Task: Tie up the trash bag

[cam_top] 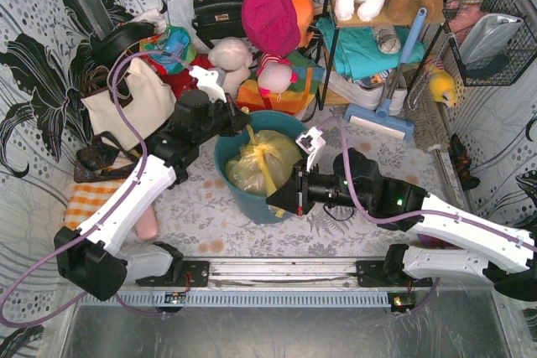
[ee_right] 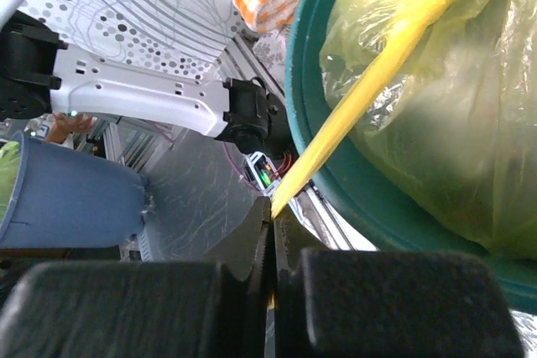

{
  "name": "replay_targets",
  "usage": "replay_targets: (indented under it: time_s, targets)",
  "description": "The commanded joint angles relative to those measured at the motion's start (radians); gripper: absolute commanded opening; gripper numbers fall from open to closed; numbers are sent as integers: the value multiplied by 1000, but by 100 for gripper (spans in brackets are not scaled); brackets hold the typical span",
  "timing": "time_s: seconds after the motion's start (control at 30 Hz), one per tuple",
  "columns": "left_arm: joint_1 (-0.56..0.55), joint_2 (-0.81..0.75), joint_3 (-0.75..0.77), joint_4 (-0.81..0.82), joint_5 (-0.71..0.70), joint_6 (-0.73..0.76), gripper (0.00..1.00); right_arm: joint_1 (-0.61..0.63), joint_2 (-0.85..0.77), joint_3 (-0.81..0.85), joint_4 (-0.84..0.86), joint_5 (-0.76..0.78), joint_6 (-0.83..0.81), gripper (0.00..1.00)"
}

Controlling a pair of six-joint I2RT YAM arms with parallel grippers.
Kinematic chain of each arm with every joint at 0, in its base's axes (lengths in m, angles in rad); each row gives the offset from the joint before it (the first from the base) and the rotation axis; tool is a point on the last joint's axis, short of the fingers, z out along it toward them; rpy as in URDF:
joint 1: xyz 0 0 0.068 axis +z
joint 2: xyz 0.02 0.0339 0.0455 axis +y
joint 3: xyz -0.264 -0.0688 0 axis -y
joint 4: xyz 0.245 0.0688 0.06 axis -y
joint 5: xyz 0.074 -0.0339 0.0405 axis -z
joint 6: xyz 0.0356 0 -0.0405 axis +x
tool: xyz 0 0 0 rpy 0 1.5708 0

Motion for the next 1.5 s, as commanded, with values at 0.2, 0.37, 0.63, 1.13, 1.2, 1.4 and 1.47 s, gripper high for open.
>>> replay_targets:
  time_s: [0.2, 0.37, 0.63, 1.13, 1.2, 1.4, 1.47]
  targets:
    - [11, -3, 143, 50, -28, 35, 0, 3, -6, 142, 319, -13, -203, 0]
    - [11, 13, 174, 40, -52, 55, 0, 3, 14, 131, 549, -21, -302, 0]
    - [14, 94, 59, 64, -149, 119, 0, 5, -108, -150, 587, -45, -202, 0]
    - [28, 78, 194, 50, -167, 182, 0, 141, -94, -129, 521, -14, -287, 0]
    - [28, 69, 238, 41, -140, 179, 0, 142, -65, -66, 542, -33, -334, 0]
    - [30, 78, 232, 86, -129, 184, 0, 148, -62, -52, 547, 0, -351, 0]
    - [33, 95, 188, 101, -129, 182, 0, 157, -95, -136, 565, 28, -302, 0]
